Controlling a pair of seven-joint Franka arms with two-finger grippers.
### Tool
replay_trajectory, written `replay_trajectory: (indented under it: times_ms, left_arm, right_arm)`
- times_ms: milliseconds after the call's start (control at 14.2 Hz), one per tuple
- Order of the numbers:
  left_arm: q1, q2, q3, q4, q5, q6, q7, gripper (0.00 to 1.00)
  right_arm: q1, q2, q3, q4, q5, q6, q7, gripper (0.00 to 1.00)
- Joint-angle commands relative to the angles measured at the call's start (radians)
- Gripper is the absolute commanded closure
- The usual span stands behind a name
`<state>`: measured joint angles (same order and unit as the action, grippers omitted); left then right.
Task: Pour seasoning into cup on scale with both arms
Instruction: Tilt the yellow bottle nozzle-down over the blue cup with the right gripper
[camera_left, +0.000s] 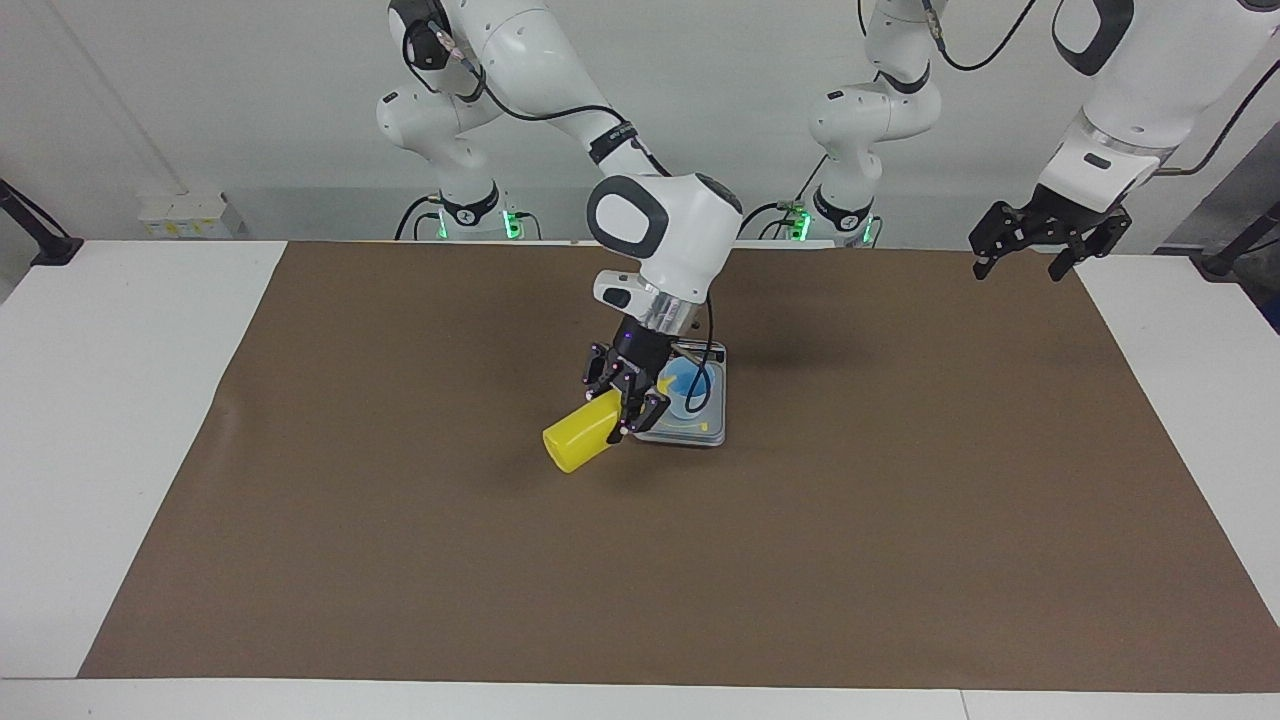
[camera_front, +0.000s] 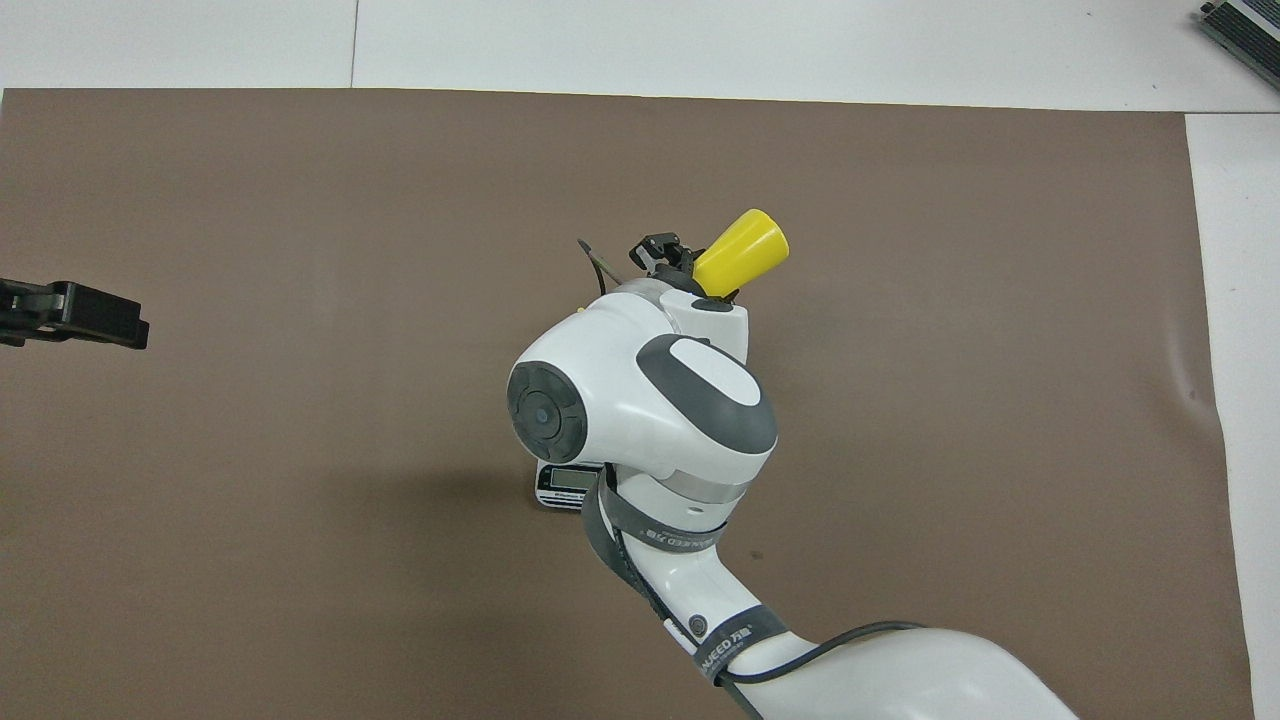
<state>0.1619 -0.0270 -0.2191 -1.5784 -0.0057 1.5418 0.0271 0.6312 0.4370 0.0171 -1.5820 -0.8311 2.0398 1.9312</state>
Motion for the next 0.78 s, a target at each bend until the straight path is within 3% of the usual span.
replay_trajectory:
  times_ms: [0, 423, 706]
  left_arm:
    - [-0.016, -0.019, 0.014, -0.022, 0.012, -0.003, 0.01, 0.0]
    - [-0.016, -0.021, 0.014, -0.022, 0.012, -0.005, 0.01, 0.0]
    - [-0.018, -0.021, 0.014, -0.022, 0.012, -0.003, 0.01, 0.0]
  right_arm:
    - [0.028, -0.012, 0.0, -0.009, -0.098, -0.013, 0.025, 0.83]
    - [0.044, -0.014, 0.004, -0.041, -0.293, 0.011, 0.078, 0.88]
    - [0.068, -0.044, 0.004, -0.128, -0.413, 0.046, 0.153, 0.88]
